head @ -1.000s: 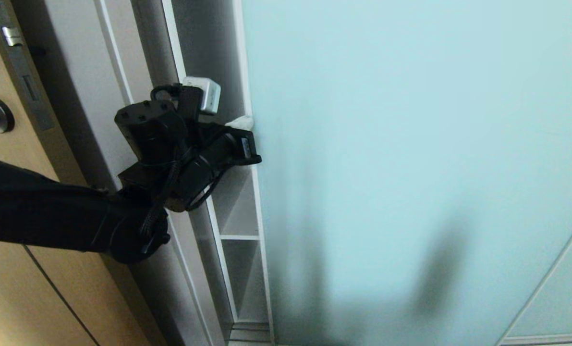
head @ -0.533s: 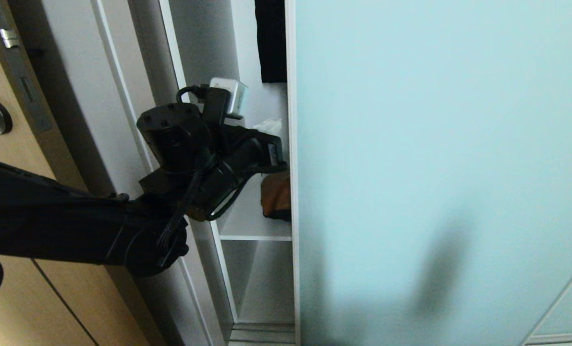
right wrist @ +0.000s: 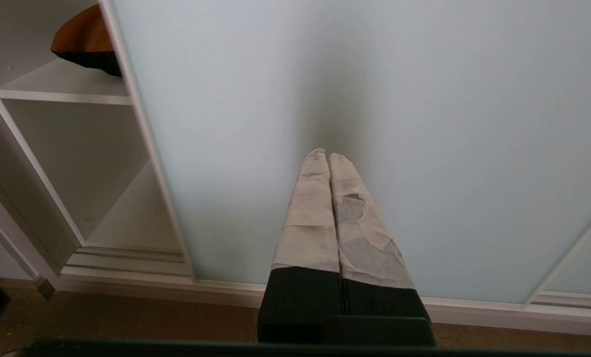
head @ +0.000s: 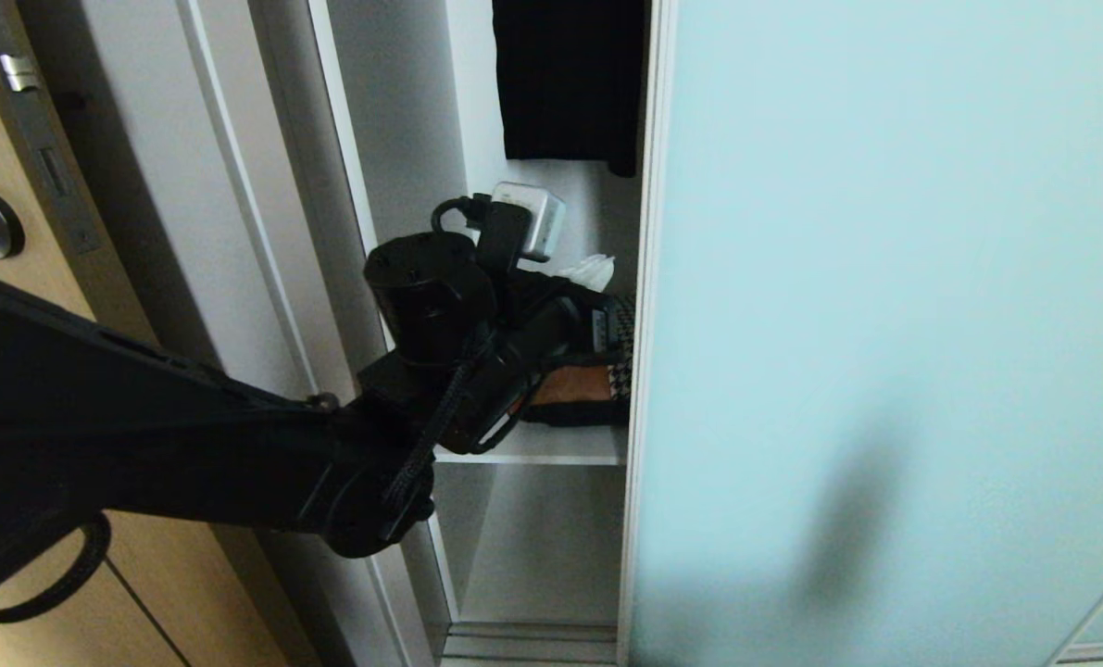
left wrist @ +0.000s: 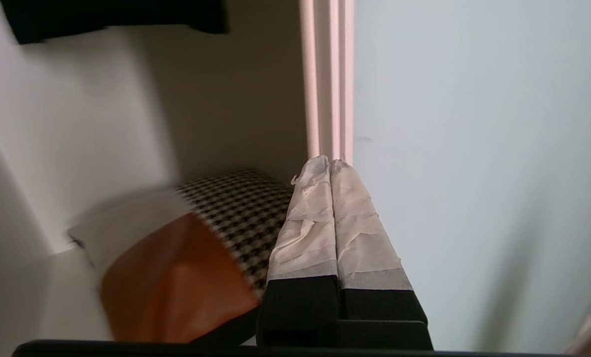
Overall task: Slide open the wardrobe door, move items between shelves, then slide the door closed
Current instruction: Open the door
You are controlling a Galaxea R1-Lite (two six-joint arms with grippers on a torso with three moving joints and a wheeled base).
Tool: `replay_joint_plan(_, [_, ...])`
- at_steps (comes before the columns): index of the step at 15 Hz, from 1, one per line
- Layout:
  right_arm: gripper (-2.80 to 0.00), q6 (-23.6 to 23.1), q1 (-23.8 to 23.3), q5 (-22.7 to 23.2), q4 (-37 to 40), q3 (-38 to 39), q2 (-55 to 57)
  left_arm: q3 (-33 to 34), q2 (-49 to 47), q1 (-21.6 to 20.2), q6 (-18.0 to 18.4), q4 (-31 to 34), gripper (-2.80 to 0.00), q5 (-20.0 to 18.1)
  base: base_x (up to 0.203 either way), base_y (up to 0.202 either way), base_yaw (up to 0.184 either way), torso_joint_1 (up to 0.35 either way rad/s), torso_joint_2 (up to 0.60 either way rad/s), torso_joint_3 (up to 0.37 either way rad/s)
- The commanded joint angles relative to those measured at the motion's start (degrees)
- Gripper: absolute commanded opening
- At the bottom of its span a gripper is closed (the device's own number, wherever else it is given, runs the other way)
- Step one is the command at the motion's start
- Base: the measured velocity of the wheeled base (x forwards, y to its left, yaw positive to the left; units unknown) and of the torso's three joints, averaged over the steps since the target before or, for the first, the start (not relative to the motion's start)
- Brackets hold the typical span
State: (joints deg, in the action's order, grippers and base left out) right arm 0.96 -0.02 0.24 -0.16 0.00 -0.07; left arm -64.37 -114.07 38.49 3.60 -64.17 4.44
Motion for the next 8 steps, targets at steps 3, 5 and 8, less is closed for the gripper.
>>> replay_joint_plan(3, [-2.80, 0.00, 0.01, 0.02, -0.02, 0.00, 0.03, -2.36, -4.63, 2.76, 0.01, -2.23, -2.80, -0.02, 0.000, 0.000, 0.000, 0.000, 0.00, 0.000])
replay_joint_plan(5, [-2.80, 0.00, 0.00, 0.02, -0.02, 0.00, 0.04, -3.03, -5.74, 4.91, 0.31, -2.36, -2.80, 0.04, 0.000, 0.000, 0.000, 0.000, 0.00, 0.000])
replay_joint_plan(8, [-2.80, 0.00, -0.03, 0.02, -0.02, 0.00, 0.04, -3.95, -8.36, 6.89, 1.02, -2.61, -2.80, 0.18, 0.000, 0.000, 0.000, 0.000, 0.00, 0.000])
